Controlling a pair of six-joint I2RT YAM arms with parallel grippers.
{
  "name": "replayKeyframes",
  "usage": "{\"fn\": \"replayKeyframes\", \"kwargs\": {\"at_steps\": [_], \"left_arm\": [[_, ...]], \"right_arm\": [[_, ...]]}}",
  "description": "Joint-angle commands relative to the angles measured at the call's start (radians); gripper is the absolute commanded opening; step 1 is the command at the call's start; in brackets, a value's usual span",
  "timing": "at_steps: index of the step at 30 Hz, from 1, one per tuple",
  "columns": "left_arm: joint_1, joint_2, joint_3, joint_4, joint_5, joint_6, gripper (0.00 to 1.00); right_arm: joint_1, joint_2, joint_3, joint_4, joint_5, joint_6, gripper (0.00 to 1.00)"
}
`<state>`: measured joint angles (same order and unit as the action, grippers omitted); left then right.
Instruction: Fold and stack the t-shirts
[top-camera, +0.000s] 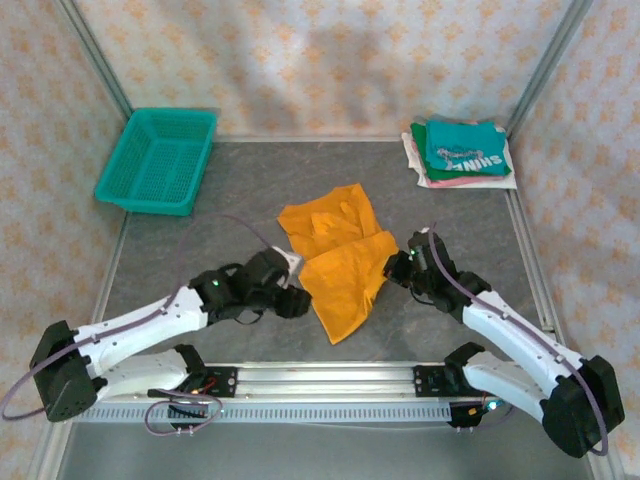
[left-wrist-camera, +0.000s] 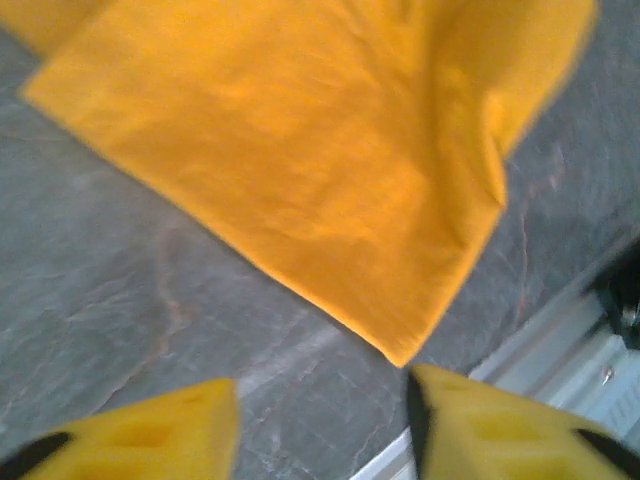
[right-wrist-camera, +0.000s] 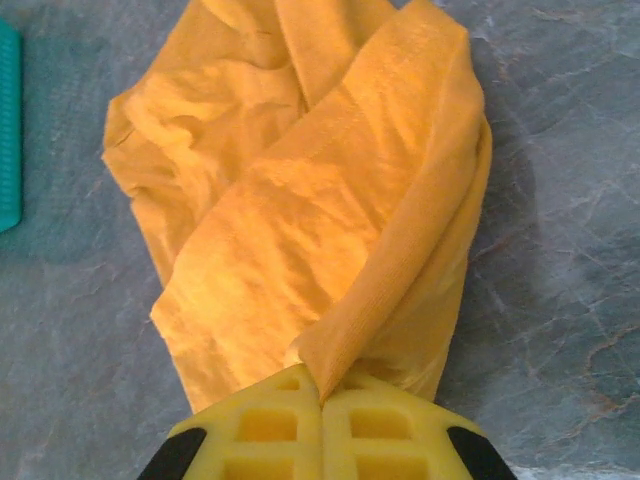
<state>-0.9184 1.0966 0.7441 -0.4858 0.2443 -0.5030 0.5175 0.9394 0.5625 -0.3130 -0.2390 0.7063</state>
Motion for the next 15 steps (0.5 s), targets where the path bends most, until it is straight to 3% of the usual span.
{"fn": "replayKeyframes", "kwargs": {"at_steps": [1,2,9,13,15], "left_arm": [[-0.049,0.127,-0.003,0.012,-0.204,0.053,0.38],[-0.037,0.161,0.003,0.029,-0.213,0.055,0.35],[0.13,0.225,0.044,0.258,-0.169,0.009,0.36],[0.251,0.346,0.153,0.279,-0.114,-0.007,0.36],[0.267,0.443,0.248,0.251,-0.121,0.005,0.36]], "right_arm": [[-0.02,-0.001,-0.015,0.021,0.059,0.031,0.0],[-0.022,-0.01,-0.019,0.007,0.068,0.032,0.0],[-0.022,-0.146,-0.053,-0.262,0.148,0.059,0.02],[-0.022,-0.274,-0.13,-0.397,0.191,0.115,0.3],[-0.022,-0.304,-0.145,-0.432,0.213,0.133,0.38]]}}
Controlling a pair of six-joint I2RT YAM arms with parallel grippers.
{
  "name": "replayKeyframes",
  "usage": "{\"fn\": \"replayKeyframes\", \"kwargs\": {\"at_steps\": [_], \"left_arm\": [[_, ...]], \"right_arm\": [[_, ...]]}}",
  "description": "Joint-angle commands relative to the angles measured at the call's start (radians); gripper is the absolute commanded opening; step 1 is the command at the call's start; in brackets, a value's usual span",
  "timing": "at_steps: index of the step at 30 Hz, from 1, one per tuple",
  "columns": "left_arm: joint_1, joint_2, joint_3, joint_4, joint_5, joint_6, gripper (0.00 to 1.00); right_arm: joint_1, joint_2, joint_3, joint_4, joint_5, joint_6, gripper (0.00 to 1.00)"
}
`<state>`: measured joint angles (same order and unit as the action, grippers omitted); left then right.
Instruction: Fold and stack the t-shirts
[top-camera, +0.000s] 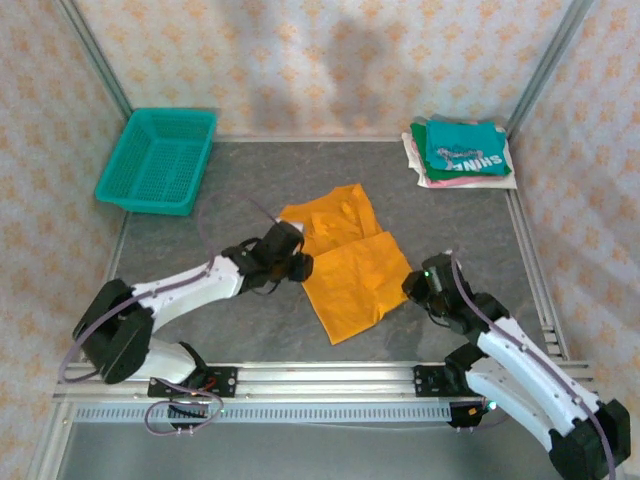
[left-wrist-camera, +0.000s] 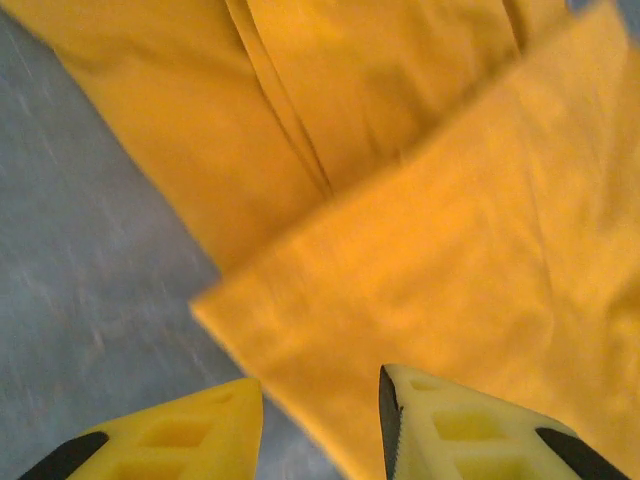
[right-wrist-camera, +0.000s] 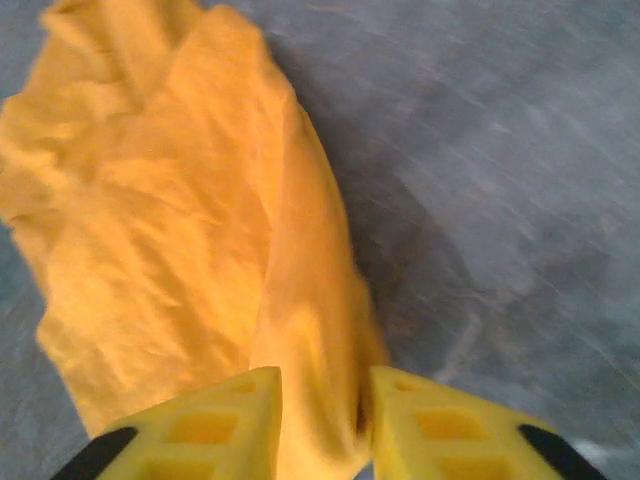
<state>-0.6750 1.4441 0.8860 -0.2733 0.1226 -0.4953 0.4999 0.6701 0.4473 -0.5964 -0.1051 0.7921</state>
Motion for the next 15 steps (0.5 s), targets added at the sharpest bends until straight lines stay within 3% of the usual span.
{"fn": "replayKeyframes", "kwargs": {"at_steps": [1,4,9,15], "left_arm": [[0.025,0.152,0.16,0.028,0.002,-0.003,0.36],[0.026,0.325,0.305,0.017,0.065,-0.027,0.37],[0.045,0.563,0.458,-0.028,0.032,-0.142,0.35],[0.103,0.742,0.618,-0.103,-0.026,-0.152,0.31]], "right_arm": [[-0.004,-0.041,-0.029,-0.148,0.086,0.046,0.41],[-0.004,-0.024,0.017,-0.146,0.134,0.017,0.44],[-0.004,0.041,0.098,-0.067,0.197,-0.071,0.45],[-0.004,0.124,0.132,0.07,0.182,-0.133,0.45]]}}
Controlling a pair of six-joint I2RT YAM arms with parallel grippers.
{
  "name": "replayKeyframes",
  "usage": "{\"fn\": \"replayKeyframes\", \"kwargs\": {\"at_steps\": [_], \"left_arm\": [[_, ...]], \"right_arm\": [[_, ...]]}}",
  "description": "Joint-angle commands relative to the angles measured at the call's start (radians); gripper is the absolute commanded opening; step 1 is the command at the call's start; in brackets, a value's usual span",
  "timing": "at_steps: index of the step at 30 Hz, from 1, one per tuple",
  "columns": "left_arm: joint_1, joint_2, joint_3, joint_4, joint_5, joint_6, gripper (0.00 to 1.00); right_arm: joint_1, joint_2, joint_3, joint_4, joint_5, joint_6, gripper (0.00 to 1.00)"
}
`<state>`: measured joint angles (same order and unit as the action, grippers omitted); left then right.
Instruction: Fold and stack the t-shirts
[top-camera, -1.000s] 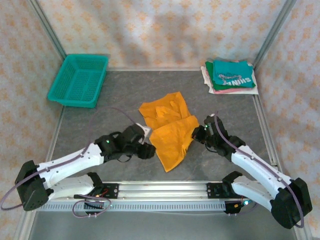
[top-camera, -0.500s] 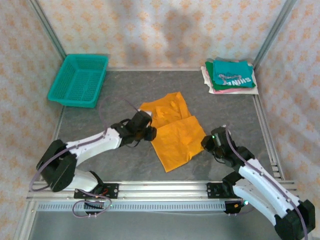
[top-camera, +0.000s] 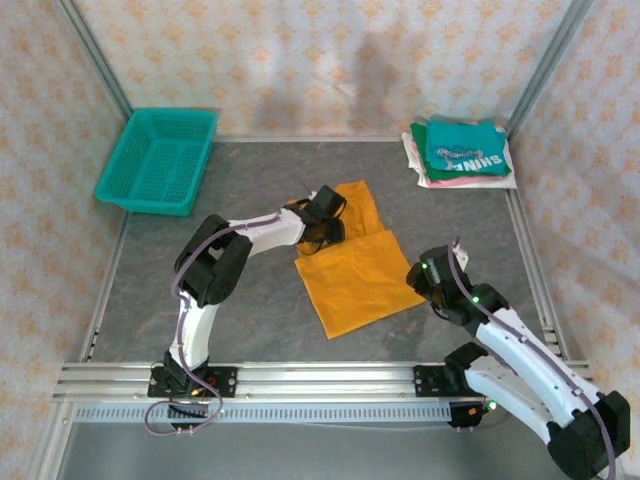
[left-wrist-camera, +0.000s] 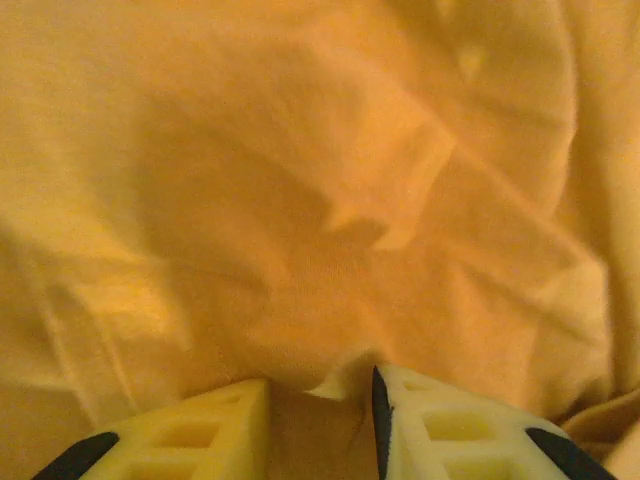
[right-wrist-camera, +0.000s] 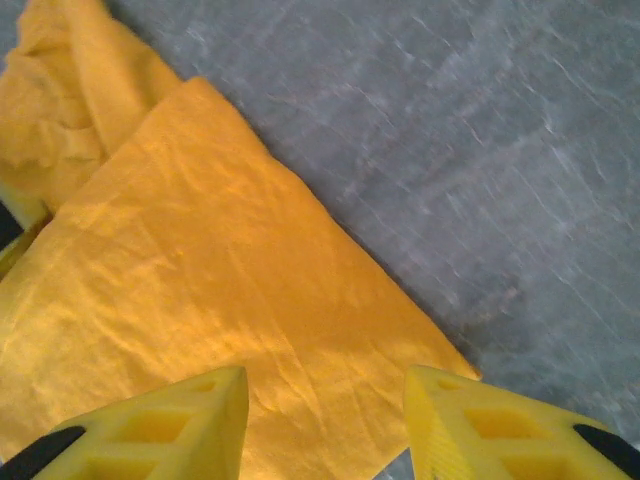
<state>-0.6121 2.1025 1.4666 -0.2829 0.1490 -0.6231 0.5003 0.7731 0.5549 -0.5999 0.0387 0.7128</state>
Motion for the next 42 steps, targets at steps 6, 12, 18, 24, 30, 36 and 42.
{"fn": "replayKeyframes", "kwargs": {"at_steps": [6,12,18,24,30,36,42], "left_arm": [[0.143,0.261,0.282,-0.202,-0.004,0.222,0.28],[0.213,0.518,0.821,-0.459,0.263,0.467,0.26],[0.224,0.433,0.997,-0.579,0.276,0.444,0.3],[0.225,-0.1,0.299,-0.23,0.126,0.244,0.48],[0.206,-0.442,-0.285,-0.037,0.056,0.029,0.69],[0.129,-0.466,-0.421,-0.14,0.021,-0.018,0.69],[0.081,-0.439,-0.457,-0.156,-0.02,-0.037,0.62]], "right_arm": [[-0.005,0.07,-0.016,0.196,0.02,-0.037,0.46],[-0.005,0.088,-0.067,0.327,0.0,-0.027,0.46],[-0.004,0.137,0.001,0.356,-0.026,-0.081,0.47],[-0.005,0.225,0.034,0.431,-0.073,-0.132,0.49],[-0.005,0.361,0.075,0.486,-0.133,-0.171,0.5],[-0.005,0.421,0.101,0.496,-0.151,-0.189,0.5],[-0.005,0.416,0.086,0.496,-0.135,-0.19,0.5]]}}
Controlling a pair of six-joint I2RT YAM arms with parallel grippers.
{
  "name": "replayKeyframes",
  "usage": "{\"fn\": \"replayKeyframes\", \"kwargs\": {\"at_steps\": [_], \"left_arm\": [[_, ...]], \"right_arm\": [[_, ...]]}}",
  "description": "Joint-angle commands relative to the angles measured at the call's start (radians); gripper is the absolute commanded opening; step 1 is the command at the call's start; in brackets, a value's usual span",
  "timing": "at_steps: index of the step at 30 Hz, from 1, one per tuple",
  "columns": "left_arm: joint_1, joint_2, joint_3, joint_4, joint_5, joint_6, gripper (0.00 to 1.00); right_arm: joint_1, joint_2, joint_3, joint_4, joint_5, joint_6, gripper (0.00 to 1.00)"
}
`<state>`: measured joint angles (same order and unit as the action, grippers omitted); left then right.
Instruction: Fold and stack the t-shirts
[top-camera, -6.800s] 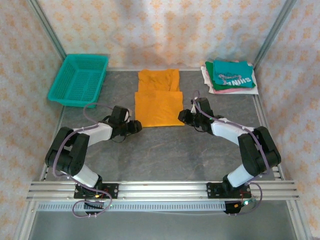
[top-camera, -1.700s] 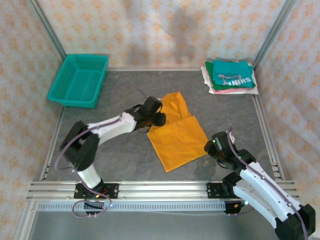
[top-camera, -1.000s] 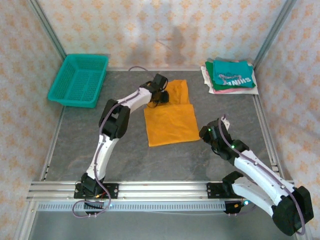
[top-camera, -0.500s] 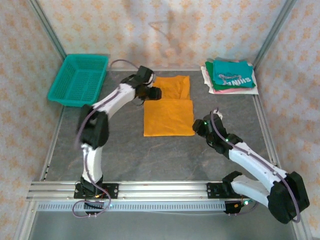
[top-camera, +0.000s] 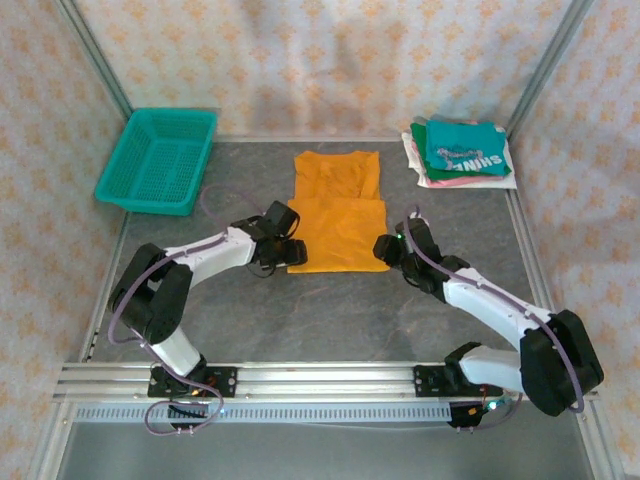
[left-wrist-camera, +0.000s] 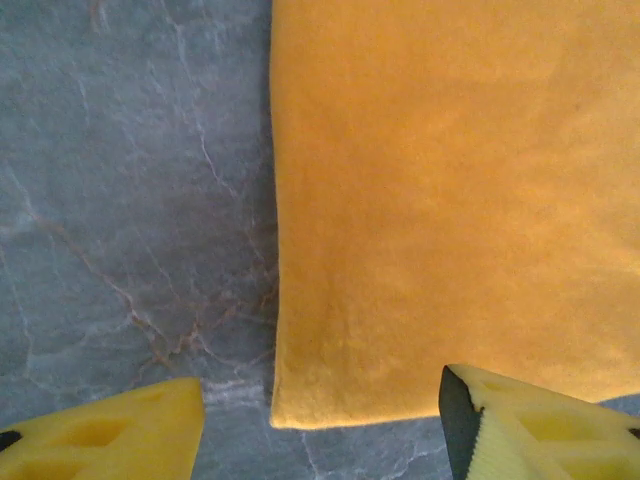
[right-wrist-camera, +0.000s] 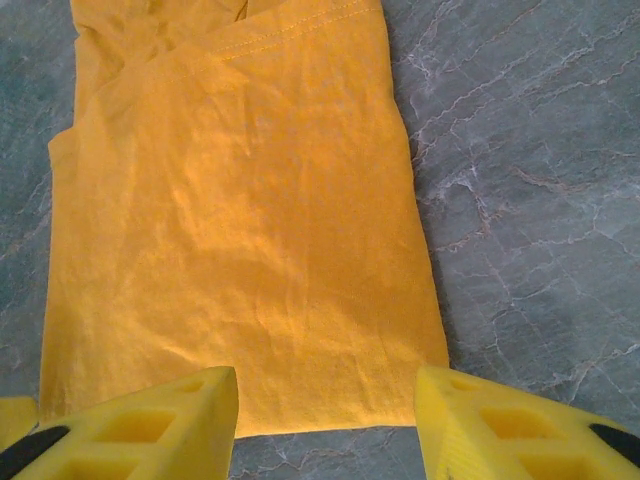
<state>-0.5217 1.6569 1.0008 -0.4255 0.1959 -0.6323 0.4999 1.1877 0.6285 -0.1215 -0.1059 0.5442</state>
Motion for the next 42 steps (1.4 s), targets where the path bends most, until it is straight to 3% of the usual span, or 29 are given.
{"fn": "replayKeyframes", "kwargs": {"at_steps": [1,11,15,22,27,33,42], "left_arm": [[-0.009,0.018,0.016,-0.017,-0.067,-0.022,0.6],[-0.053,0.091,0.041,-0.025,-0.089,-0.025,0.53],[-0.06,0.104,0.045,-0.009,-0.082,-0.028,0.45],[-0.067,0.098,0.02,-0.014,-0.106,-0.033,0.2],[-0.067,0.069,-0.001,-0.027,-0.134,-0.032,0.13],[-0.063,0.03,-0.025,-0.043,-0.168,-0.018,0.0],[-0.06,0.009,-0.047,-0.036,-0.174,-0.007,0.0]], "right_arm": [[-0.004,0.0,0.012,0.016,0.01,-0.022,0.5],[-0.004,-0.029,0.002,0.001,0.022,-0.028,0.5],[-0.004,-0.023,-0.001,0.005,0.023,-0.029,0.5],[-0.006,-0.014,-0.012,-0.004,0.051,-0.001,0.5],[-0.012,0.008,-0.013,-0.033,0.047,0.026,0.5],[-0.083,0.104,-0.031,-0.013,-0.116,0.073,0.49],[-0.081,0.219,-0.044,0.093,-0.289,0.092,0.41]]}}
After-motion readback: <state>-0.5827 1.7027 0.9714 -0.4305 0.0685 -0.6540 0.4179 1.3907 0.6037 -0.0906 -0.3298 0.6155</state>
